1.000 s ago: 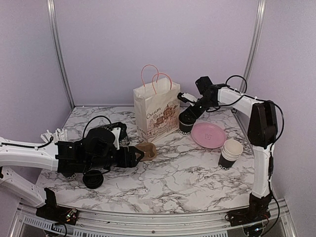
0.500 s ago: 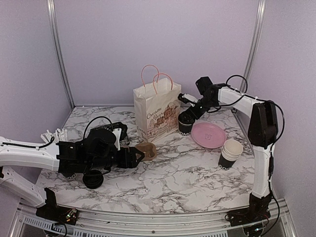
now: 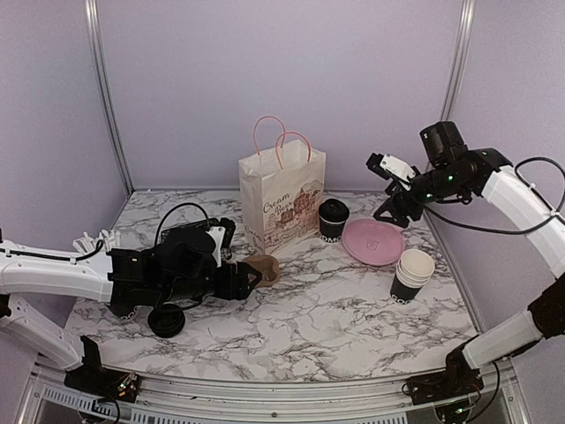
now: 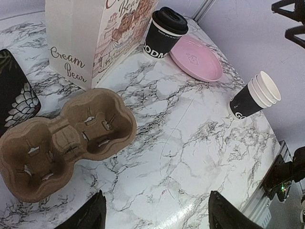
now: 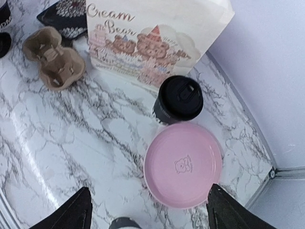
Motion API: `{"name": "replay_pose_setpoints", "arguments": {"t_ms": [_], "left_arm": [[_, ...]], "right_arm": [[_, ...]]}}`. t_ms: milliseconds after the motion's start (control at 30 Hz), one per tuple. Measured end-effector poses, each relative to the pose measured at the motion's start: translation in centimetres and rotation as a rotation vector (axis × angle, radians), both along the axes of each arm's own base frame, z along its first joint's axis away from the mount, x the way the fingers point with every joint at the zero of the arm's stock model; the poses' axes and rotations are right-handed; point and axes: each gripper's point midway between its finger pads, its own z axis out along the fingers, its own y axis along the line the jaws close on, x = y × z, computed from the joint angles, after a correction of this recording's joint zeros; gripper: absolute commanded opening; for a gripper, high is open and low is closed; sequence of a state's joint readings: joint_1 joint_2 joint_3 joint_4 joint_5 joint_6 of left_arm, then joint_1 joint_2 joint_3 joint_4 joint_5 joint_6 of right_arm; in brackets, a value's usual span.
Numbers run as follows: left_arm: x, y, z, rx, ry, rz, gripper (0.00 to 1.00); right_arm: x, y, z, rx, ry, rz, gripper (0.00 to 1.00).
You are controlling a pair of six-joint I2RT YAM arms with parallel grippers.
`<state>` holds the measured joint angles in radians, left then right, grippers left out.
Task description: Pack the takeout coffee
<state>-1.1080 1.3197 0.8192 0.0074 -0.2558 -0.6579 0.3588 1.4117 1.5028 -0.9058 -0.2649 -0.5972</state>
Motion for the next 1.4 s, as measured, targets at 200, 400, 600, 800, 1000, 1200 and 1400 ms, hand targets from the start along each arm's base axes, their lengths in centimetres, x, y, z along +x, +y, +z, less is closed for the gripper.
{"name": "replay_pose_setpoints", "arguments": {"t_ms": [200, 400, 600, 800, 1000, 1200, 1400], "left_arm": [[0.2, -0.1, -0.2, 0.033, -0.008, -0.004, 0.74], [0.4, -0.2, -1.0, 0.076, -0.002, -0.007, 0.74], [0.4, -0.3, -1.3, 0.089, 0.008, -0.006, 0.74], [0.5, -0.6, -0.9, 0.071, 0.017, -0.003, 0.74], [0.4, -0.6, -0.9, 0.069, 0.019, -0.002, 0.74], [0.4, -0.6, -0.9, 0.069, 0.018, -0.002, 0.74], [0.4, -0.6, -0.9, 0.069, 0.019, -0.002, 0.74]], "right_arm": [[-7.3, -3.7, -4.0, -0.143, 0.092, 0.103, 0.68], [-11.7, -6.5, -8.3, -0.270, 0.229, 0.128, 0.59], [-11.7, -7.4, -9.9, -0.313, 0.299, 0.097, 0.51], [-10.8, -8.1, -11.7, -0.336, 0.376, 0.044, 0.41], [-10.0, -8.9, -12.2, -0.341, 0.396, -0.012, 0.26], [-9.7, -9.0, -12.8, -0.344, 0.422, -0.029, 0.21], [-9.7, -9.1, -12.9, -0.343, 0.425, -0.033, 0.00]]}}
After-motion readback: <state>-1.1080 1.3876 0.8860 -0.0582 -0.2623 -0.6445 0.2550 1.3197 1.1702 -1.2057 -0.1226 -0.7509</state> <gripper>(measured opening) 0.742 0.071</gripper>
